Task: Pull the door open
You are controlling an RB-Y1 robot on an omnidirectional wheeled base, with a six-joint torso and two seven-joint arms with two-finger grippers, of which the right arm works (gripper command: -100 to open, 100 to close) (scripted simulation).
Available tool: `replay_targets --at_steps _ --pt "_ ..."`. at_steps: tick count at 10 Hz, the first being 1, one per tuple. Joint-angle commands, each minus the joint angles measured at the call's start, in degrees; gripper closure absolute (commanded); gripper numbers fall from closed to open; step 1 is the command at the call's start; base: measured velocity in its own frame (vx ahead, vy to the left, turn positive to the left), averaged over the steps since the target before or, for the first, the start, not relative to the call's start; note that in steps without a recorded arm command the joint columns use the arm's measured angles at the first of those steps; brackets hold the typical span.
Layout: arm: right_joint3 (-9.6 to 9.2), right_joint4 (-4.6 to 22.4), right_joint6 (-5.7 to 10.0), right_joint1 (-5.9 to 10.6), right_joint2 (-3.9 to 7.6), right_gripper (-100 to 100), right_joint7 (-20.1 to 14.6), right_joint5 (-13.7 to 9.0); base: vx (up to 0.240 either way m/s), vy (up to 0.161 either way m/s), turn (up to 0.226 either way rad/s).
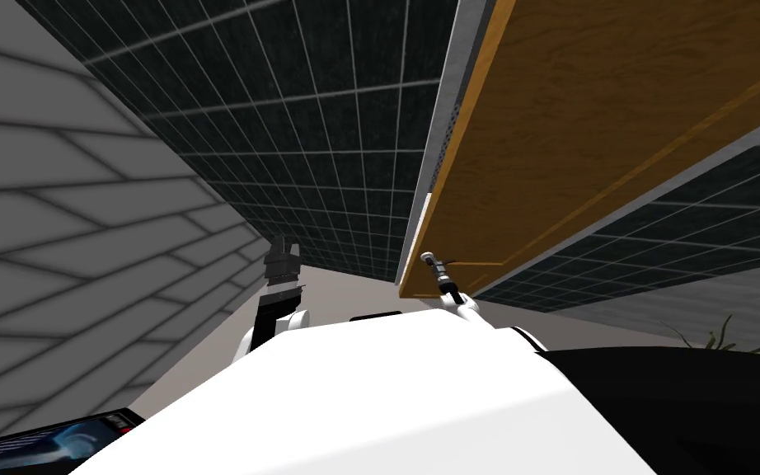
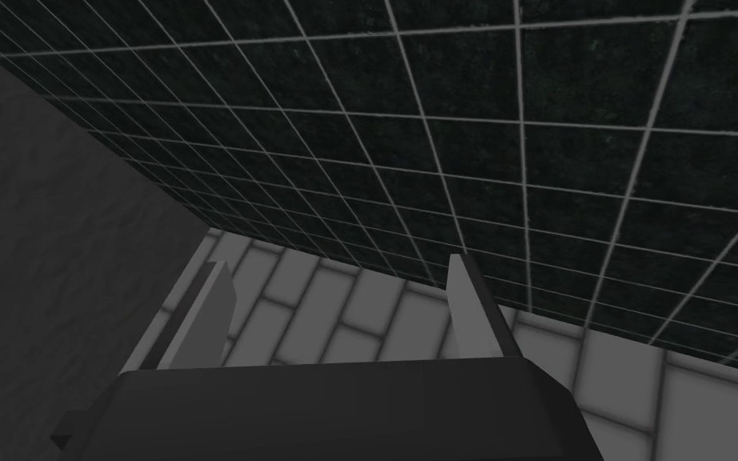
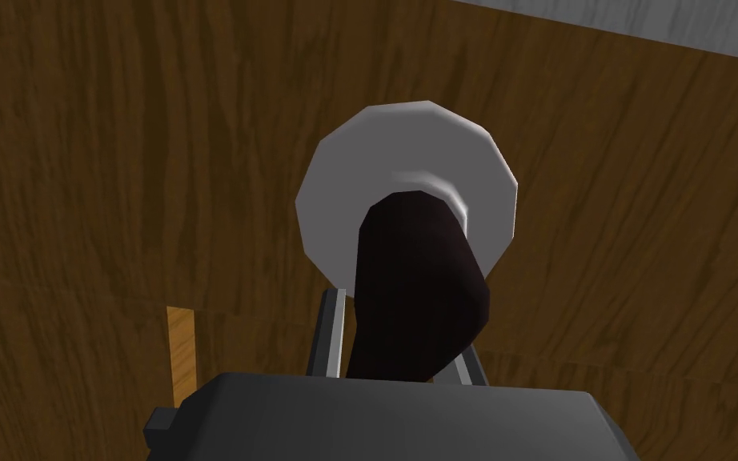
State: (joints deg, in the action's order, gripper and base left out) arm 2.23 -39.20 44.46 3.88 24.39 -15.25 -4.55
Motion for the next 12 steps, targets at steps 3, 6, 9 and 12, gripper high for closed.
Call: replay_targets --at_steps 3,6,9,12 --pt "-1.55 -0.2 1.45 -1.07 0.98 100 -1.8 0.7 -0.144 -0.038 0.059" --pt "-3.27 -0.8 3.81 -2.77 2.70 100 -4.0 1.5 -0.224 -0.077 0.118" --pt "-5.46 -1.6 6.84 -4.95 4.92 100 -6.8 2.4 -0.254 -0.078 0.117" --pt "-6.22 -1.7 8.35 -6.39 5.62 100 -7.8 2.7 -0.157 -0.054 0.081"
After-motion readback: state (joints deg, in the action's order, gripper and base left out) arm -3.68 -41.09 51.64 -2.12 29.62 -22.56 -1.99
